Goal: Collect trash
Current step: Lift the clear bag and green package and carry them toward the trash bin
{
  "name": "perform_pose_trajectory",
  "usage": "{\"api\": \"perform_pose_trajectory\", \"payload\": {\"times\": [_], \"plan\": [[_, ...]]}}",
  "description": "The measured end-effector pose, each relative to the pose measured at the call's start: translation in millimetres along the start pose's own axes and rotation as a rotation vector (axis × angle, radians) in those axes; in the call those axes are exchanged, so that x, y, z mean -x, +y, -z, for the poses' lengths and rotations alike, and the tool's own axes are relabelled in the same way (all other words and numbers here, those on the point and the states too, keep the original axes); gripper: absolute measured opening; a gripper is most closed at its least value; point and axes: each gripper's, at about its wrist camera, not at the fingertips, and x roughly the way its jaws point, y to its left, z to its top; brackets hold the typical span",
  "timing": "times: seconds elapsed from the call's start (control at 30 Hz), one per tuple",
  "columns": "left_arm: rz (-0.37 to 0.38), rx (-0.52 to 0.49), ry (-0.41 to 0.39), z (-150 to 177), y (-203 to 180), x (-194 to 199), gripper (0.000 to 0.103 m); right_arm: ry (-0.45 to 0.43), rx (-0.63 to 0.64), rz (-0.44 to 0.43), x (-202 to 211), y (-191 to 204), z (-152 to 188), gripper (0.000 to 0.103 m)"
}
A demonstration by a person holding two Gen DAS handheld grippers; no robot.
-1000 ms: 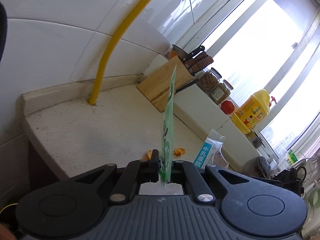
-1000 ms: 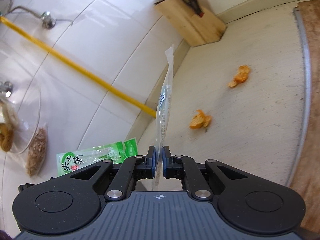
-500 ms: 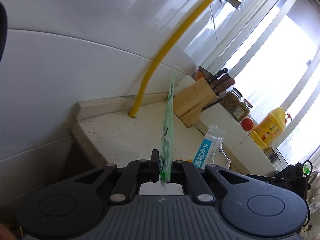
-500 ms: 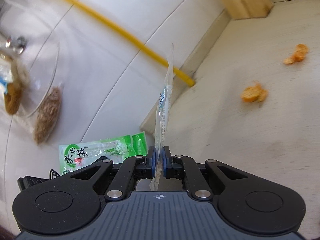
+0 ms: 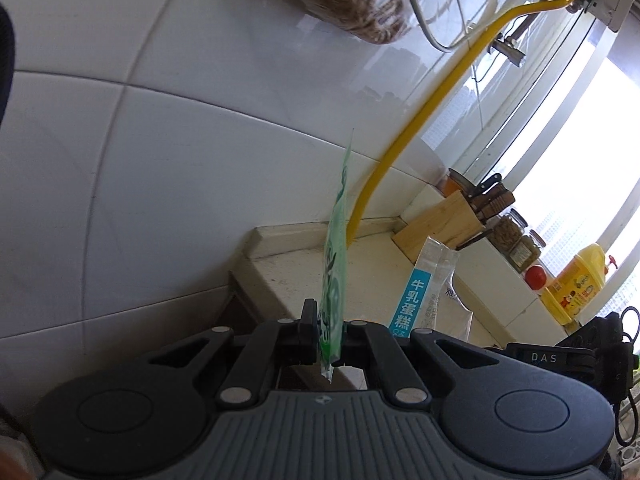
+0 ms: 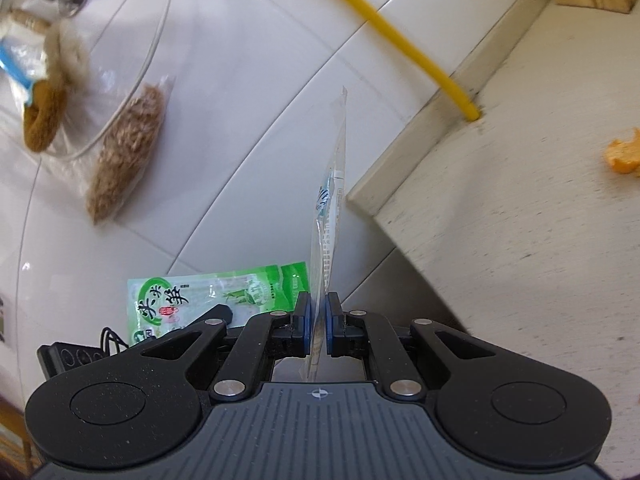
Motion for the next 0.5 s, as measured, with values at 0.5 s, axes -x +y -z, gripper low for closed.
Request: {"api": "perform_pose_trajectory", "payload": {"times": [0.5], "plan": [[-0.142, -0.081, 0.005, 18, 8, -1, 0.003, 0.12, 0.039, 0.014, -37, 17, 19, 0.01]]}}
